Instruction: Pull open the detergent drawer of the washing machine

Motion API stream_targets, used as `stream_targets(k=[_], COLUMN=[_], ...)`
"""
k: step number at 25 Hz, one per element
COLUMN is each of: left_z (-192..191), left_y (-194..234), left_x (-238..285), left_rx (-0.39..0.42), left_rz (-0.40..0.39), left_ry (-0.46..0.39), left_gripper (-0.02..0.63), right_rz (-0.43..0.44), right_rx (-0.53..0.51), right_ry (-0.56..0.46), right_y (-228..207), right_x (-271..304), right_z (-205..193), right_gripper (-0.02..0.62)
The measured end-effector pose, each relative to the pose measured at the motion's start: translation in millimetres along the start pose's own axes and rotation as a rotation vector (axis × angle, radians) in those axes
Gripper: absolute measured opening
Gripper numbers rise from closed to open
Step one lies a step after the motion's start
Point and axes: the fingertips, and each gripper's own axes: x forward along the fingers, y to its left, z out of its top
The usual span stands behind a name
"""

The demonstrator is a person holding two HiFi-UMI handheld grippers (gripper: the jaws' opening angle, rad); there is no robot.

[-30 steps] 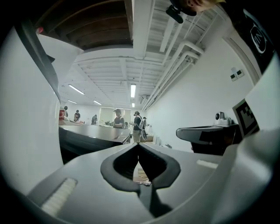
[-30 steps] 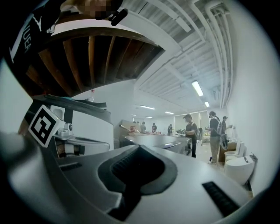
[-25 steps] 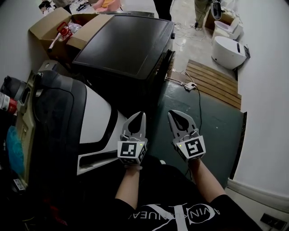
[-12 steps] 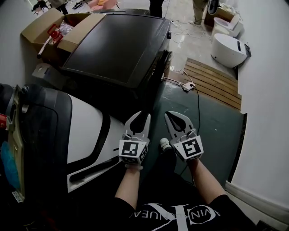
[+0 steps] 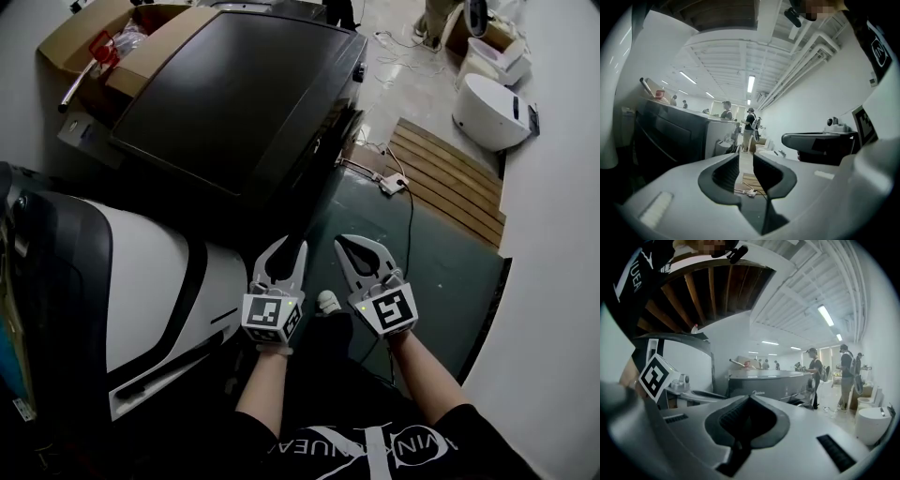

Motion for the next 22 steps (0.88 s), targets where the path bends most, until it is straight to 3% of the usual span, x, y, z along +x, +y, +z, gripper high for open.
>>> stream_targets(k=[8, 15, 22], left_z=[-13.1, -24.9, -30.5], left_y=[10.7, 15.2, 30.4], left_x=[39.1, 61.3, 75.9], left_rx=[-0.048, -0.225, -0.298], left_rz=[0.076, 0.105, 0.215], left_ry=[0.019, -0.015, -0.084], left_gripper=[0.081, 0.095, 0.098], right_rz=[0.131, 0.213, 0.313], right_rx=[-0.013, -0.019, -0.02], right_ry=[0.042, 0.07, 0.052], right_y=[-26.9, -37.5, -49.6], right_x=[33.9, 59.6, 83.9], right_z=[-18.6, -32.6, -45.7], right_gripper=[0.009, 0.009, 0.009])
